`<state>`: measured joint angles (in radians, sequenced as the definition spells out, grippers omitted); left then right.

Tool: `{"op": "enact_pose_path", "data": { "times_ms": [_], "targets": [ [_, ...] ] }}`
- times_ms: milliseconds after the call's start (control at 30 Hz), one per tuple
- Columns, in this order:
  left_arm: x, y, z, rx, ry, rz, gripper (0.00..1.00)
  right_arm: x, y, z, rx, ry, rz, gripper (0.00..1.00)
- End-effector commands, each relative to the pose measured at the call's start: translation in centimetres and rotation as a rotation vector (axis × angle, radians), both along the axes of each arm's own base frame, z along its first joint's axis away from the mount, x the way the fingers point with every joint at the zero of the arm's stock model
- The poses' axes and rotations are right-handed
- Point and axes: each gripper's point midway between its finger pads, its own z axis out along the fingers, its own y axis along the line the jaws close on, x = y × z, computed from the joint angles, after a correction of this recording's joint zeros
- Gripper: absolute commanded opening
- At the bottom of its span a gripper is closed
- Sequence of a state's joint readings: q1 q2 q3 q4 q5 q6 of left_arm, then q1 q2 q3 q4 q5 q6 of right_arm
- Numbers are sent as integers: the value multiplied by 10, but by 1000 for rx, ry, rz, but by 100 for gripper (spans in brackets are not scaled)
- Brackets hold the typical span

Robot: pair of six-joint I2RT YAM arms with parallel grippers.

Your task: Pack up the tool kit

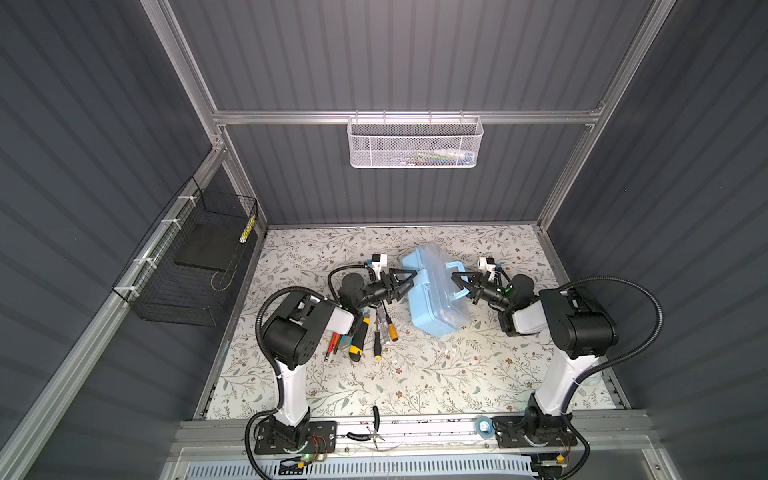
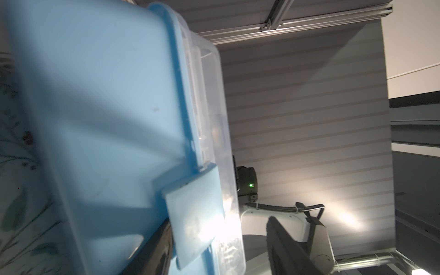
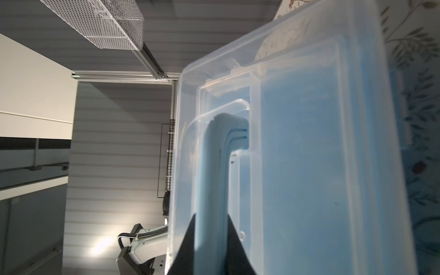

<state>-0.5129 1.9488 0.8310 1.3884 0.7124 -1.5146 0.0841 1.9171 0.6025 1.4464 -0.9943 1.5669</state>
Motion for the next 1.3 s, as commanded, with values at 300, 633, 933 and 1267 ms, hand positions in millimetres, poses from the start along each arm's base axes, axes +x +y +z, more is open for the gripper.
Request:
{"op": "enact_pose_path", "data": {
  "times_ms": [300, 633, 933, 1267],
  "targets": [
    [-28, -19, 22, -63, -101, -129, 65, -8, 16, 7, -2, -52, 68, 0],
    [-15, 0, 13, 26, -102, -91, 71, -9, 11, 28, -24, -79, 50, 0],
    [12, 73, -13, 422, -107, 81, 100, -23, 6, 38, -260, -64, 24, 0],
    [29, 90, -15, 679, -136, 180, 100, -34, 21, 26, -606, -38, 38, 0]
  ]
}}
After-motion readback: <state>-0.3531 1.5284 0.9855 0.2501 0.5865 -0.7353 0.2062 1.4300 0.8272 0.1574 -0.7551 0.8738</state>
